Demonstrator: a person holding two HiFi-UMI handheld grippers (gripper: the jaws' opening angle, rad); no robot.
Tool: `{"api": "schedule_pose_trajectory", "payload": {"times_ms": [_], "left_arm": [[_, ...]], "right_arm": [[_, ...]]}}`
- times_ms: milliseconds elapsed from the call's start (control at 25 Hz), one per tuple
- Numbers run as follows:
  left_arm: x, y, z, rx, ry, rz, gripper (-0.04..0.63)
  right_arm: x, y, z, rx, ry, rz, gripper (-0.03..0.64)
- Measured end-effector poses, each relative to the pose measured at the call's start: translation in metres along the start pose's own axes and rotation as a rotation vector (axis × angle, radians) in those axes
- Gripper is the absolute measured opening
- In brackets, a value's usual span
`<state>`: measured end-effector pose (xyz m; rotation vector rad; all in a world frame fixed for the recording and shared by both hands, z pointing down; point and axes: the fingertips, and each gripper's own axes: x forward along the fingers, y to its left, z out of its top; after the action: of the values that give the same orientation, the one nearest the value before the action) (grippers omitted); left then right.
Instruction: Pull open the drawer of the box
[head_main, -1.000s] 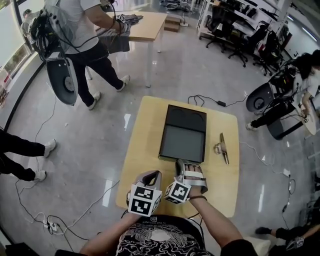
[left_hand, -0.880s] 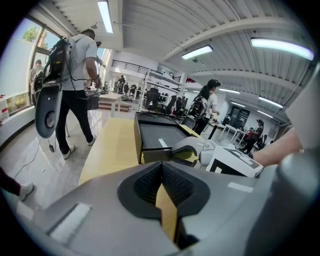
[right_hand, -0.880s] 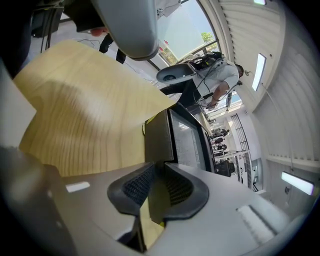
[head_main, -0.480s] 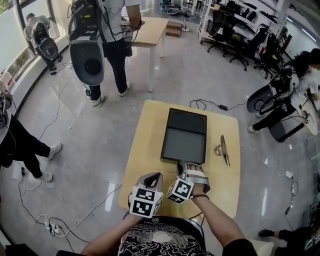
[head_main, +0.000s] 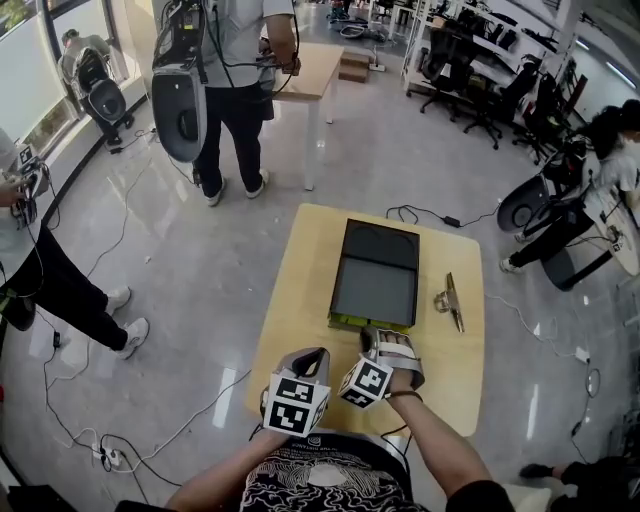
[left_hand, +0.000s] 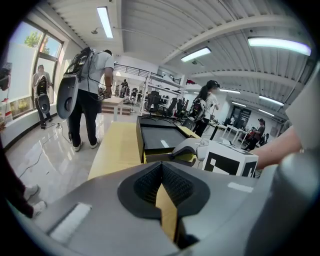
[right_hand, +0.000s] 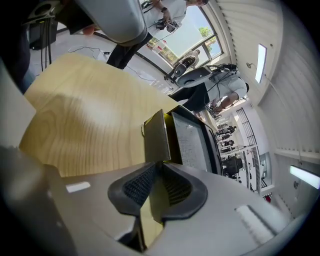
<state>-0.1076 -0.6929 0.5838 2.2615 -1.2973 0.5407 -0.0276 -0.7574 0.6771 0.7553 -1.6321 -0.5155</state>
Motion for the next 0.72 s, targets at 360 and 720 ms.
{"api": "schedule_pose_trajectory", "payload": {"times_ms": [360,720], "left_arm": [[-0.04,-0.03,-0.025,0.012,-0.006,-0.004,0.012],[-0.081,-0.076,-0.042,0.022,-0.009,-0.014,0.012]], "right_arm": [[-0.045,0.04,-0.008,0.02,-0.001,0.02,0.052],[-0.104,0.07,-0.024,0.023,-0.001,0.032,0.051]]}}
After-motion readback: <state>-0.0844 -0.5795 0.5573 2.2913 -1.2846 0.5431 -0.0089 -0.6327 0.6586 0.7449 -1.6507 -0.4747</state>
